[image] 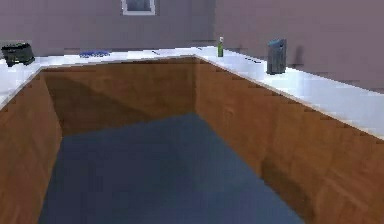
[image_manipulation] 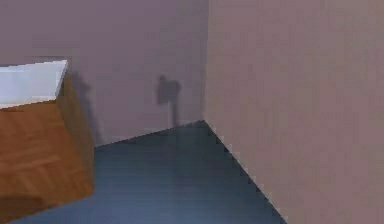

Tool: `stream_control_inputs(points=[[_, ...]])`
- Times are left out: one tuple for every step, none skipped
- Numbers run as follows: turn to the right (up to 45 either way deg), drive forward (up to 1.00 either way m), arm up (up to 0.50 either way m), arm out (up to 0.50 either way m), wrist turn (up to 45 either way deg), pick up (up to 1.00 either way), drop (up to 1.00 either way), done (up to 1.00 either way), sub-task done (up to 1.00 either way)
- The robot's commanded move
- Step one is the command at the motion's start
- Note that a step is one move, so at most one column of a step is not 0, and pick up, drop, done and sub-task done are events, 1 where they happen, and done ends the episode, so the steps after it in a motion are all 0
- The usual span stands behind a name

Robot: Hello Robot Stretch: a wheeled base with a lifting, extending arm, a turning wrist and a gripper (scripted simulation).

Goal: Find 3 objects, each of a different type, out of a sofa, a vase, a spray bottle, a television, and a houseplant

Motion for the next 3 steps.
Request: stream_control_inputs(points=[[0.0,1.0,0.0,0.0,0.0,0.0,0.0,0.0,0.0],[0.0,0.75,0.0,0.0,0.0,0.0,0.0,0.0,0.0],[18.0,0.0,0.0,0.0,0.0,0.0,0.0,0.0,0.0]])
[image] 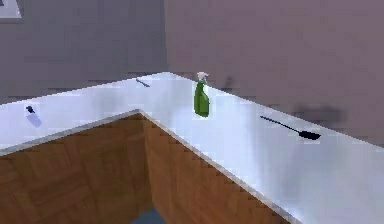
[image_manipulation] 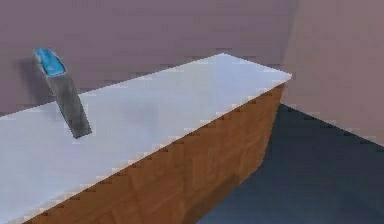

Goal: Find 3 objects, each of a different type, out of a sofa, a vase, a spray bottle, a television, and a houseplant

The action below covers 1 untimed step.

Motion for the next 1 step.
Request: stream_control_inputs(points=[[0.0,0.0,0.0,0.0,0.0,0.0,0.0,0.0,1.0]])
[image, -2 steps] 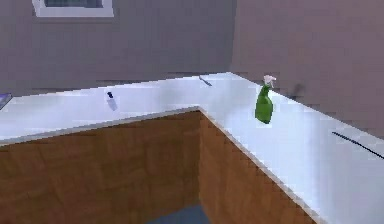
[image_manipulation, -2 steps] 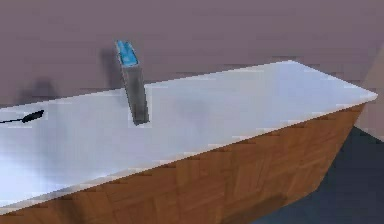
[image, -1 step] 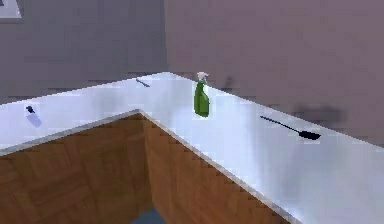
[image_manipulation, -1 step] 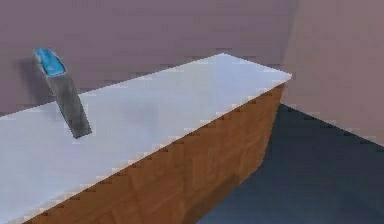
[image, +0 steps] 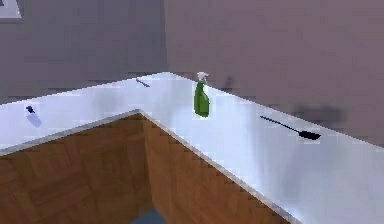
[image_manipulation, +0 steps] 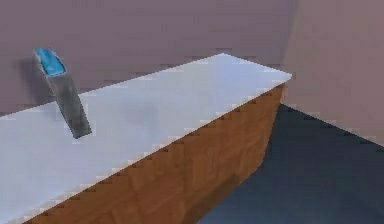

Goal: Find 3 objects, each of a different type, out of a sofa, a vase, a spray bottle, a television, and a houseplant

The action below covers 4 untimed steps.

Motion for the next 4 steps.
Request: stream_control_inputs(points=[[45.0,0.0,0.0,0.0,0.0,0.0,0.0,0.0,0.0],[45.0,0.0,0.0,0.0,0.0,0.0,0.0,0.0,0.0],[45.0,0.0,0.0,0.0,0.0,0.0,0.0,0.0,0.0],[24.0,0.0,0.0,0.0,0.0,0.0,0.0,0.0,0.0]])
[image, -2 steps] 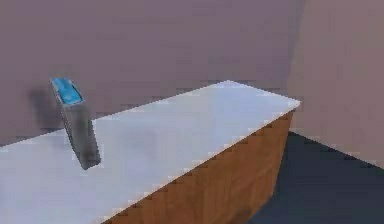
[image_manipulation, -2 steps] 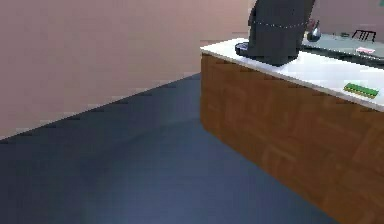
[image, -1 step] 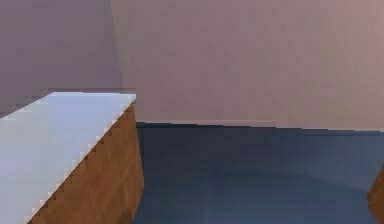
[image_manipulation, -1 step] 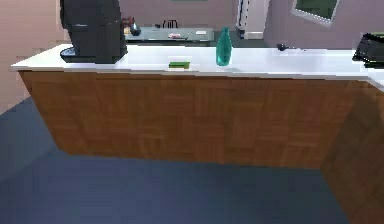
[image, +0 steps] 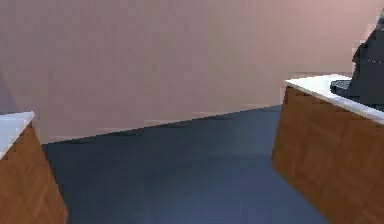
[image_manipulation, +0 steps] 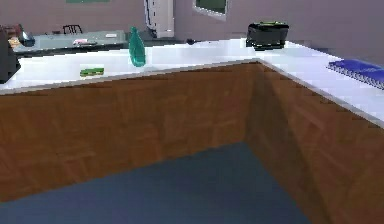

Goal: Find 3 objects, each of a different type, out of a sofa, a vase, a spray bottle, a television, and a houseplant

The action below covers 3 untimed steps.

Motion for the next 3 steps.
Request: stream_control_inputs(points=[[0.0,1.0,0.0,0.0,0.0,0.0,0.0,0.0,0.0],[6.0,0.0,0.0,0.0,0.0,0.0,0.0,0.0,0.0],[0.0,0.6,0.0,0.0,0.0,0.0,0.0,0.0,0.0]])
